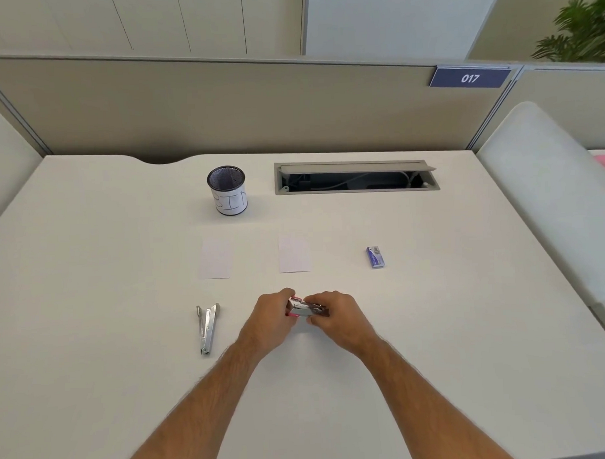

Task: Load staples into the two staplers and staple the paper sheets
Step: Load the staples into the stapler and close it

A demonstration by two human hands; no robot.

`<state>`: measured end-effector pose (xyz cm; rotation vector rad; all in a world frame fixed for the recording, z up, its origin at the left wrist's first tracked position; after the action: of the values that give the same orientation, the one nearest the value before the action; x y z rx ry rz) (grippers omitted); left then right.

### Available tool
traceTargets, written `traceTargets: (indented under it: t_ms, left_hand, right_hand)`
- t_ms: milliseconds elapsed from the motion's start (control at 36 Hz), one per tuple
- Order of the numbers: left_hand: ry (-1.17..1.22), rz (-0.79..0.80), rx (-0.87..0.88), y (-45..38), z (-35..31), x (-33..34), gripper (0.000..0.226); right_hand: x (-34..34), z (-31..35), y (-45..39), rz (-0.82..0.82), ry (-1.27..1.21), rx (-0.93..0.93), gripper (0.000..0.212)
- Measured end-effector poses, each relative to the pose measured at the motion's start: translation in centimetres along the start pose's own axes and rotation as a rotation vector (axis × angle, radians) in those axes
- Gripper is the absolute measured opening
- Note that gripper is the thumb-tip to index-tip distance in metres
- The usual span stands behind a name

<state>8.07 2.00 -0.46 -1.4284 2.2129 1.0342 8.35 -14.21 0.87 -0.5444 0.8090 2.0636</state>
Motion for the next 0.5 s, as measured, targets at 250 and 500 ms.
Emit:
traceTargets:
  t_ms: [250, 500]
  left_hand:
    - [0.119, 0.048, 0.02, -0.4, -0.1, -0.3, 0.044]
    - [0.124, -0.1, -0.02, -1.4, 0.6, -1.6, 0.042]
  right_hand:
    - [0.8, 0.1, 0.3, 0.008, -0.004, 0.04, 0.032]
    - [1.0, -0.5, 0.1, -0.14, 0.03, 0.306, 0.018]
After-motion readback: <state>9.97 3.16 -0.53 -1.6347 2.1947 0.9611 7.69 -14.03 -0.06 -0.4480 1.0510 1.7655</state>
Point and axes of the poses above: each hand's wrist, its own y-axis away from the middle knuckle, its own x-axis out of the palm, z = x × y, the point moved 5 cm from there along -y, towards the middle knuckle, and after that the axes turned 14 degrees about z, right-handed, at the moved point
